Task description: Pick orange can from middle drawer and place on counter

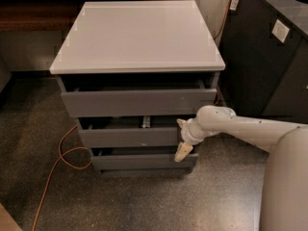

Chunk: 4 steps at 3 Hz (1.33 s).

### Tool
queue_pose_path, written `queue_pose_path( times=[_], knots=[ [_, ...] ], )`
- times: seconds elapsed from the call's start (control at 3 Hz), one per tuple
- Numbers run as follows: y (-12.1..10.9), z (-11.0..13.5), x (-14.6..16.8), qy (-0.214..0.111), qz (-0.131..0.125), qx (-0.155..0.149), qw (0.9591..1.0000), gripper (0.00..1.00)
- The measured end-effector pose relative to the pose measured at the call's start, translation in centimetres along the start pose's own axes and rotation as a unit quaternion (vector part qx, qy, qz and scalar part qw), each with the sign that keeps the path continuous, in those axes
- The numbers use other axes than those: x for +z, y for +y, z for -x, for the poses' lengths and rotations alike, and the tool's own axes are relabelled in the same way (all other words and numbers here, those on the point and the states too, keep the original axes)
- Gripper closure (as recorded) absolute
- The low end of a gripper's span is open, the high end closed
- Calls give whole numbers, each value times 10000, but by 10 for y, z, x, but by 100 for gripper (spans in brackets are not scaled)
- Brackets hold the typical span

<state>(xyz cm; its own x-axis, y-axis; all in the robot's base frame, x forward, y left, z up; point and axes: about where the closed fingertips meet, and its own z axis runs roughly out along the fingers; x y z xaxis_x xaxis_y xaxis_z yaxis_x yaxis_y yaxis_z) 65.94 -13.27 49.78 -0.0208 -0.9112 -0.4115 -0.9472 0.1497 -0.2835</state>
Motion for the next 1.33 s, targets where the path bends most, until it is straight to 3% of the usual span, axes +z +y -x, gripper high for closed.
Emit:
queue_pose_path(
  times=[0.33,0.67,1.33],
  knots=[
    [-15,-11,29,230,-335,-39,9992,0],
    [-23,-14,44,243,-553,-144,9981,0],
    [-45,-14,72,133,-744,-271,9968,0]
  ],
)
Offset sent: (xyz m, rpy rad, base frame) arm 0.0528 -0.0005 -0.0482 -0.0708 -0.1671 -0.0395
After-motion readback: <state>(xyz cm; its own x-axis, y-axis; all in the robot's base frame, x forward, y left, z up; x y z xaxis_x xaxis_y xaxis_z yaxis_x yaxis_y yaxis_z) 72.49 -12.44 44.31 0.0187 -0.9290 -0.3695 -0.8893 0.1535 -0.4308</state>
